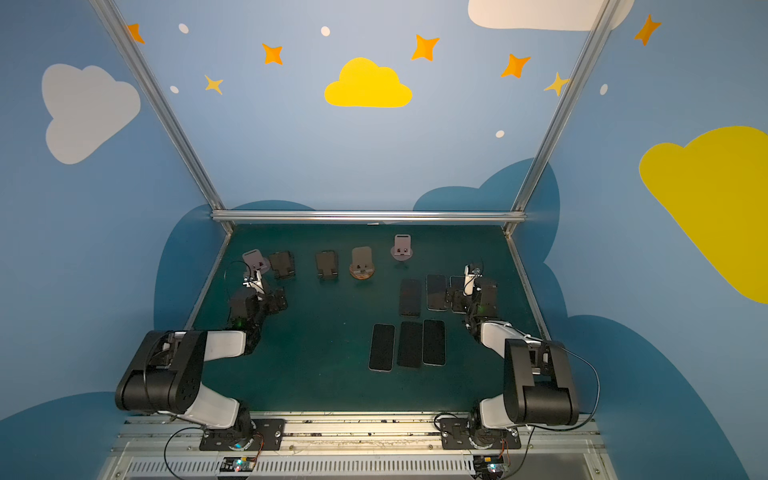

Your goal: Remove the phone from the phone stand

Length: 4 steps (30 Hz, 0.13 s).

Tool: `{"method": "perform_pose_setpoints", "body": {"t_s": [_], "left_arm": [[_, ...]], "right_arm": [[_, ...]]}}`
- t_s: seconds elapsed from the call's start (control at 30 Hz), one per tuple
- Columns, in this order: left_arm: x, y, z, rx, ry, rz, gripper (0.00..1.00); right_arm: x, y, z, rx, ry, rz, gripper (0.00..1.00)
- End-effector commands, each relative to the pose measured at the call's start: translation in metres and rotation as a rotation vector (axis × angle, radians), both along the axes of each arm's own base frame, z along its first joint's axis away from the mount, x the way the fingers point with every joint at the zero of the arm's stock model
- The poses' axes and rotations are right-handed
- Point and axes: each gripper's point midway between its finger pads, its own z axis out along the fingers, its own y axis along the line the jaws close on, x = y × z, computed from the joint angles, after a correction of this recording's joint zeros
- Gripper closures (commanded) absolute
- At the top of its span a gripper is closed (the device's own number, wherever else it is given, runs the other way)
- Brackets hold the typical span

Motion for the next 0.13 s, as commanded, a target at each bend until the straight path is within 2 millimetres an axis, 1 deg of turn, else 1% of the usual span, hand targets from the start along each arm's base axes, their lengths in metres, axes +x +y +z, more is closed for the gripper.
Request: {"method": "perform_pose_setpoints", "body": {"t_s": [0.0, 0.1], "left_arm": [[-0.0001, -0.0006, 0.0014, -0.008, 0.000, -0.005, 0.00], [-0.0001, -0.0004, 0.0014, -0.008, 0.000, -0.004, 0.00]], "right_arm": [[-0.0001, 0.0008, -0.0035, 0.016, 0.017, -0.001, 0.01], [0.0000, 0.0006, -0.0021, 0.017, 0.010, -0.002, 0.01]]}}
